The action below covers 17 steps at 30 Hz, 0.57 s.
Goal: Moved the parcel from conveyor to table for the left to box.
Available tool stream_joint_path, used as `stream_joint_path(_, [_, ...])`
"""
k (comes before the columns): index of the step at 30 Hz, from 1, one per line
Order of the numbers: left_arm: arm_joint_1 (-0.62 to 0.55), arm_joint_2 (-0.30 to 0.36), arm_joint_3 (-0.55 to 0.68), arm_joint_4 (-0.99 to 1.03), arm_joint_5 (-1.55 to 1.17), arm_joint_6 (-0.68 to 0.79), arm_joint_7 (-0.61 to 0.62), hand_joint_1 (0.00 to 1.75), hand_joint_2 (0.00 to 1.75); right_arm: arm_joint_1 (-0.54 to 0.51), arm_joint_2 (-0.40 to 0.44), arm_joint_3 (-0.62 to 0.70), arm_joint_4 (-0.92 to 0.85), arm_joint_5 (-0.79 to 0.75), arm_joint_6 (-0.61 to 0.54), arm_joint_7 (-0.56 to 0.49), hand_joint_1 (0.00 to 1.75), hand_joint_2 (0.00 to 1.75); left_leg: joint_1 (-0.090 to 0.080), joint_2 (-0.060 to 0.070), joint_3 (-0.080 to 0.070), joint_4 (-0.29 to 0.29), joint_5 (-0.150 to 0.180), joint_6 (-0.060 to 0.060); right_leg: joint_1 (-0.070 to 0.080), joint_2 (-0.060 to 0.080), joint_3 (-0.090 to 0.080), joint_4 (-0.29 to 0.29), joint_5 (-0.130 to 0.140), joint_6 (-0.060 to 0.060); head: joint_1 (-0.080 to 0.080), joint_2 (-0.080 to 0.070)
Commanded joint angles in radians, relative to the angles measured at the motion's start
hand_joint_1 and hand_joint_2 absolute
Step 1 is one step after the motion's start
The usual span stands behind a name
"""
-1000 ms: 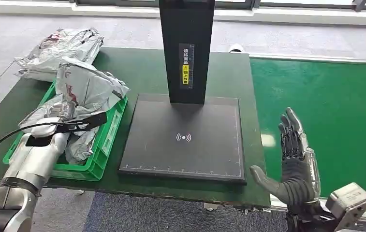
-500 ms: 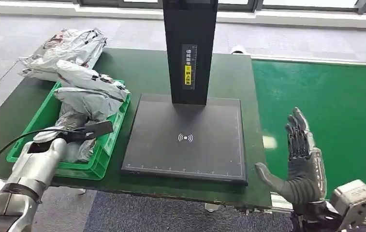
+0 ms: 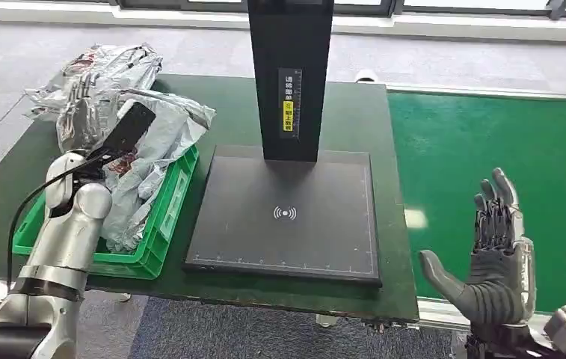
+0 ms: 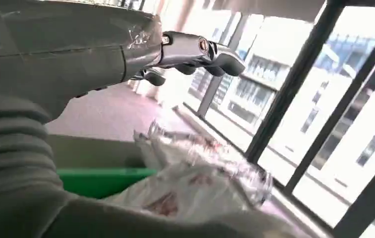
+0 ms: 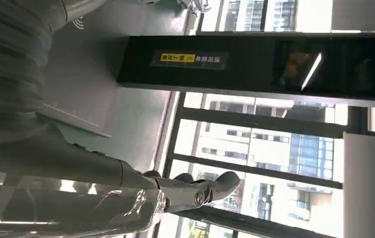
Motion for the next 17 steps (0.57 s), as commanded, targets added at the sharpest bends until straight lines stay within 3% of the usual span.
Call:
stream_joint_path(1, [0.002,-0.003,0.061,-0.126,-0.09,0.045,0.083,0.0,0.0,-0.03,0.003,-0.022,0.033,-0.007,-0.006,0.006,0.0,1.75,0.001,0.001,0.0,0.0,0.0,0.0,0.001,0.001,0.0,-0.001,0.0,0.0,0.0,0.0])
stream_joint_path(4, [0.016,-0.045,0.115,-0.203,0.068,0.077,-0.016,0.0,0.0,-0.024,-0.004,-0.025,0.035,-0.013,-0.013,0.003,0.0,1.75,0.001,0.002,0.001,-0.002,0.0,0.0,0.001,0.001,0.001,-0.002,0.001,0.0,0.0,0.0])
stream_joint_path(6, [0.033,-0.09,0.144,-0.261,0.438,-0.054,-0.146,0.0,0.0,-0.017,-0.01,-0.031,0.037,-0.019,-0.021,-0.008,0.0,1.75,0.001,0.001,0.001,-0.001,0.0,0.001,0.001,0.0,0.002,-0.002,0.0,0.0,0.0,0.0])
stream_joint_path(7, [0.043,-0.094,0.133,-0.279,0.439,-0.052,-0.144,0.0,0.0,-0.014,-0.011,-0.035,0.038,-0.022,-0.022,-0.012,0.0,1.75,0.001,0.0,0.0,-0.001,0.0,0.001,0.001,-0.001,0.001,-0.002,0.0,0.0,0.0,0.0])
stream_joint_path(9, [0.101,-0.111,0.128,-0.353,0.871,-0.228,-0.177,0.0,0.0,-0.023,-0.02,-0.038,0.06,-0.038,-0.007,-0.015,0.0,1.75,0.001,-0.001,0.001,-0.001,0.0,0.001,0.001,-0.001,0.002,-0.002,0.0,0.0,0.0,0.0])
stream_joint_path(10, [0.12,-0.103,0.107,-0.372,0.887,-0.212,-0.177,0.0,0.0,-0.028,-0.019,-0.04,0.068,-0.039,-0.005,-0.016,0.0,1.75,0.0,0.0,0.002,-0.002,0.0,0.001,0.001,-0.001,0.003,-0.003,0.0,0.001,0.0,0.0])
stream_joint_path(12, [0.194,-0.114,0.056,-0.438,1.138,-0.331,-0.173,0.0,0.0,-0.043,-0.023,-0.038,0.1,-0.06,0.014,0.002,0.0,1.75,0.0,0.002,0.004,-0.004,0.0,0.001,0.0,0.002,0.005,-0.004,0.001,0.001,0.0,0.0])
stream_joint_path(15, [0.279,-0.123,-0.029,-0.501,1.186,-0.33,-0.176,0.0,0.0,-0.058,-0.015,-0.043,0.146,-0.081,0.013,0.035,0.0,1.75,0.0,0.003,0.003,-0.002,-0.001,0.002,0.0,0.002,0.003,-0.003,0.0,0.0,0.0,0.0])
stream_joint_path(16, [0.295,-0.136,-0.043,-0.503,1.177,-0.32,-0.184,0.0,1.75,-0.063,-0.012,-0.046,0.16,-0.095,0.011,0.043,0.0,1.75,0.0,0.003,0.005,-0.004,-0.001,0.002,0.0,0.002,0.006,-0.005,0.001,0.001,0.0,0.0])
stream_joint_path(17, [0.343,-0.139,-0.088,-0.534,1.143,-0.291,-0.21,0.0,1.75,-0.065,-0.003,-0.057,0.194,-0.107,-0.009,0.08,0.0,1.75,0.001,0.003,0.006,-0.005,-0.001,0.001,0.0,0.002,0.007,-0.007,0.001,0.001,0.0,0.0])
